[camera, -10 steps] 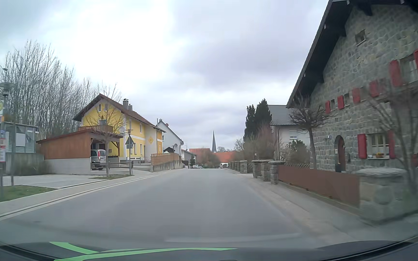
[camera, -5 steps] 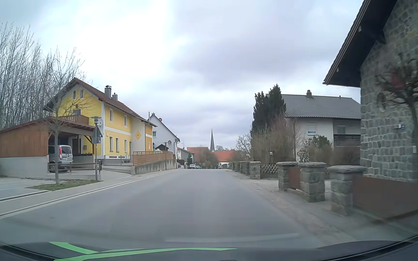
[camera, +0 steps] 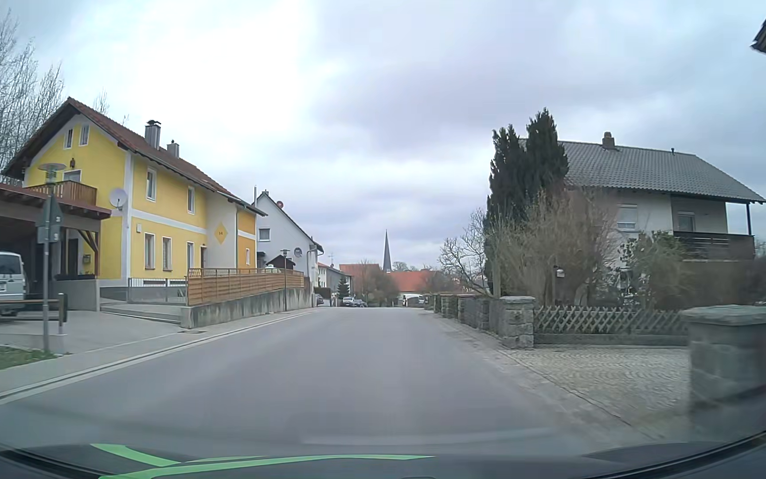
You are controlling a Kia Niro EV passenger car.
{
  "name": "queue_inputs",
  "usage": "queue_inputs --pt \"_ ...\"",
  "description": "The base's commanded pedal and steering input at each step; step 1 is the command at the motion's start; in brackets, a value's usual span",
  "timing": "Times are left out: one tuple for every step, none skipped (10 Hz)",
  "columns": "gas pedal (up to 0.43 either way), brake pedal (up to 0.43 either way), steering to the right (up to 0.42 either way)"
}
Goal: Follow the waypoints while adhering to traffic rules and regulations
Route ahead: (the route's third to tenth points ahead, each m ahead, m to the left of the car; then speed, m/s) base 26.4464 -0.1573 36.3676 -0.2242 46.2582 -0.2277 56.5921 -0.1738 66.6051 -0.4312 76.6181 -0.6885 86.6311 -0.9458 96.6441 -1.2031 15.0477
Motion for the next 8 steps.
queue_inputs --pt "0.079 0.000 0.000" --pt "0.079 0.000 0.000" --pt "0.079 0.000 0.000" --pt "0.079 0.000 0.000" --pt "0.067 0.000 -0.001" --pt "0.067 0.000 -0.001" --pt "0.059 0.000 -0.002" --pt "0.059 0.000 -0.002"
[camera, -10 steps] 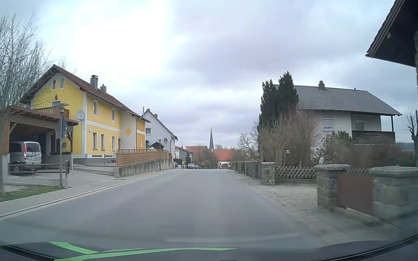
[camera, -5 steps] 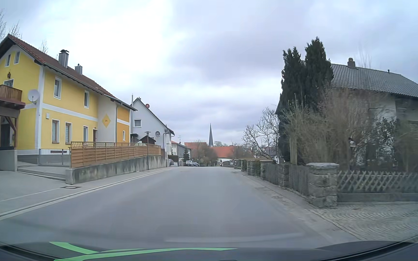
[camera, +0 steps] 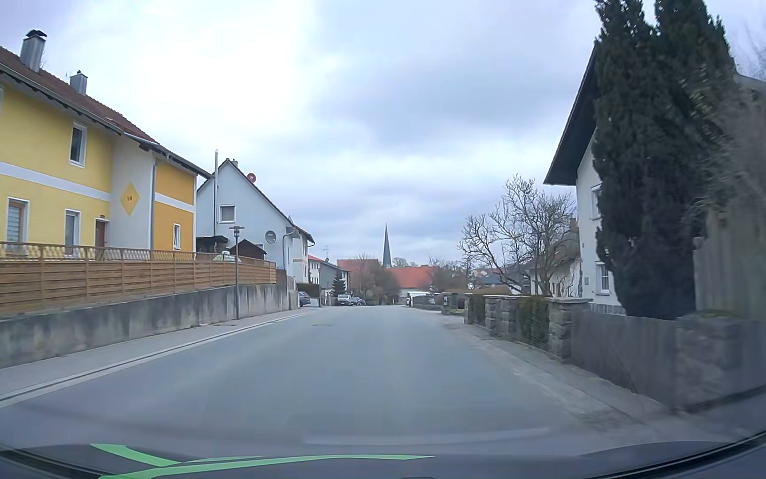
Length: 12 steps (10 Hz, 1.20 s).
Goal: Follow the waypoints while adhering to traffic rules and regulations
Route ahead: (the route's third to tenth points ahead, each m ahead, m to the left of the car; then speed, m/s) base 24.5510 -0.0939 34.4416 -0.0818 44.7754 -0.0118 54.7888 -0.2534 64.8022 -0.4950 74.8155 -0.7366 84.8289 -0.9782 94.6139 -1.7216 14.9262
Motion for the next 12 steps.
queue_inputs --pt "0.059 0.000 -0.002" --pt "0.059 0.000 -0.002" --pt "0.059 0.000 -0.002" --pt "0.059 0.000 -0.002" --pt "0.059 0.000 -0.001" --pt "0.059 0.000 -0.002" --pt "0.059 0.000 -0.001" --pt "0.059 0.000 0.000" --pt "0.059 0.000 0.000" --pt "0.067 0.000 -0.001" --pt "0.067 0.000 0.000" --pt "0.079 0.000 0.000"
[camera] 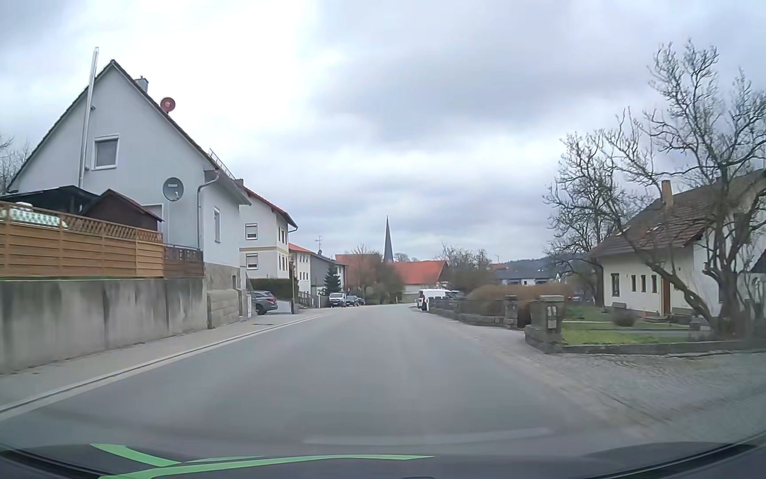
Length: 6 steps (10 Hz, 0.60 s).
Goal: Follow the waypoints while adhering to traffic rules and regulations
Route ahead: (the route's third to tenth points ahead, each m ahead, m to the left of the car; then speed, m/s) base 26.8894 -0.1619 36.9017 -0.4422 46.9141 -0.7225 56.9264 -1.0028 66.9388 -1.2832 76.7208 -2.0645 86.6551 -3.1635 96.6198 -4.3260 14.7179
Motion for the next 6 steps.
queue_inputs --pt "0.079 0.000 0.000" --pt "0.079 0.000 0.000" --pt "0.087 0.000 0.000" --pt "0.098 0.000 0.000" --pt "0.098 0.000 0.000" --pt "0.098 0.000 0.000"
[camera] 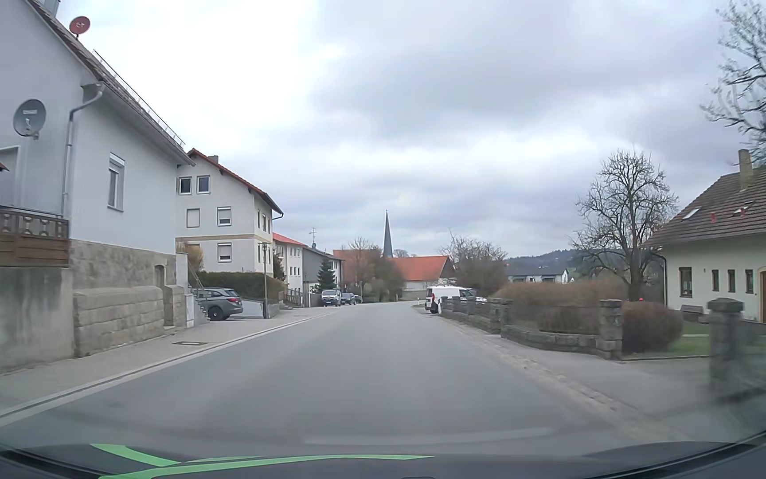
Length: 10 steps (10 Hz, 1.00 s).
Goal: Follow the waypoints while adhering to traffic rules and regulations
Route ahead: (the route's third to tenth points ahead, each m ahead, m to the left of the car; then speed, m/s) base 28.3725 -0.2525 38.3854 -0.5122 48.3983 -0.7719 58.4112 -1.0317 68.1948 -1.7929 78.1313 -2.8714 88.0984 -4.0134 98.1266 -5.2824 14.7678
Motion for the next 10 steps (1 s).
queue_inputs --pt "0.098 0.000 0.001" --pt "0.098 0.000 0.001" --pt "0.098 0.000 0.001" --pt "0.098 0.000 0.001" --pt "0.098 0.000 0.001" --pt "0.098 0.000 0.001" --pt "0.098 0.000 0.001" --pt "0.098 0.000 0.001" --pt "0.098 0.000 0.001" --pt "0.087 0.000 0.000"
